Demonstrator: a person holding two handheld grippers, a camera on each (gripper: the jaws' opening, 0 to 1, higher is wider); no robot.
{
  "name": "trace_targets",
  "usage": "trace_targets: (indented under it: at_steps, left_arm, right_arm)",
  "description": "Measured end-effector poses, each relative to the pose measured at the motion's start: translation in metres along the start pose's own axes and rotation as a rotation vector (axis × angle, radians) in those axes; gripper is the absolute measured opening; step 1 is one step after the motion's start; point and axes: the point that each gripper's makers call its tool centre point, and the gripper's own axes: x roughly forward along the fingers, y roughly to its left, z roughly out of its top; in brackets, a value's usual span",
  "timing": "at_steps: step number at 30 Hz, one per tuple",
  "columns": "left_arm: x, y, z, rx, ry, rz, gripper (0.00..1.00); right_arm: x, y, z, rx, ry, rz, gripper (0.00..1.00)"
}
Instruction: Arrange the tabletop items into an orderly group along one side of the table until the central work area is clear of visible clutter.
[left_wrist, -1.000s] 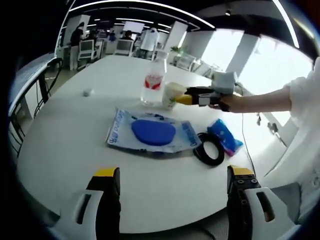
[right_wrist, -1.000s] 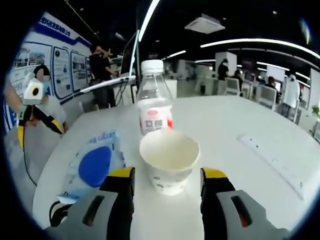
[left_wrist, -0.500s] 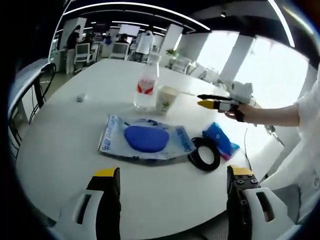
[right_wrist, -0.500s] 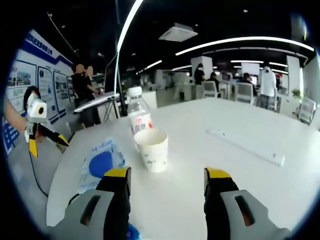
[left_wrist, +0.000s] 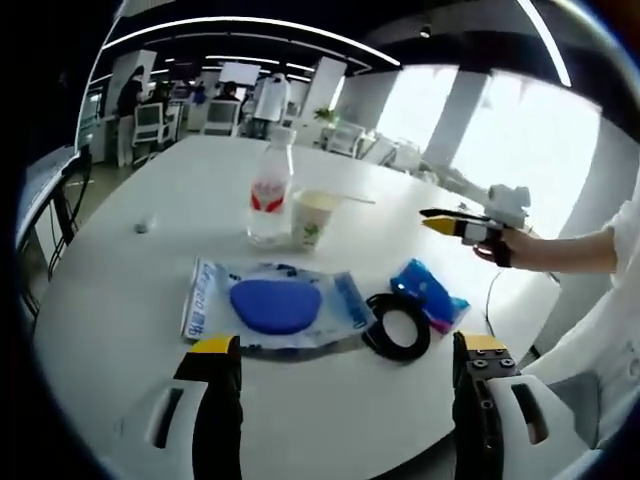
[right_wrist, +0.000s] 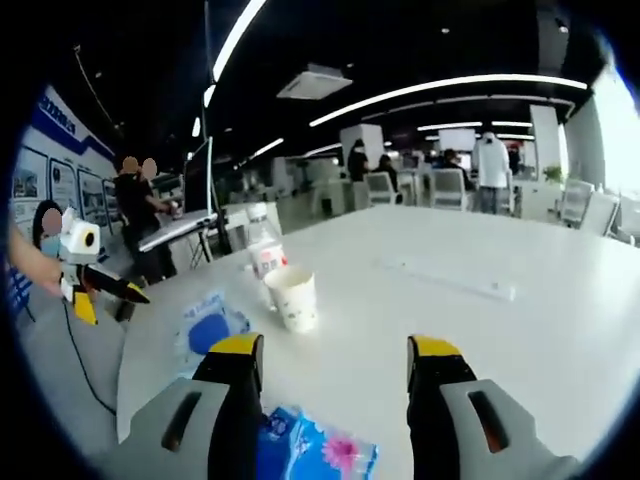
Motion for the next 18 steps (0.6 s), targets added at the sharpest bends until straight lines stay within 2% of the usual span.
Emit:
trace_targets:
  at_steps: [9, 18]
  left_arm:
    - [0.018, -0.016, 0.007, 0.059, 0.011, -0.062, 0.82]
    - [0.038, -0.032, 0.018, 0.092, 0.011, -0.120, 0.82]
  right_arm:
    - [-0.041, 0.006, -0.009, 0.044, 0.000, -0.073, 0.55]
    - [-0.067, 0.003, -0.022, 0.103, 0.009, -0.142, 0.55]
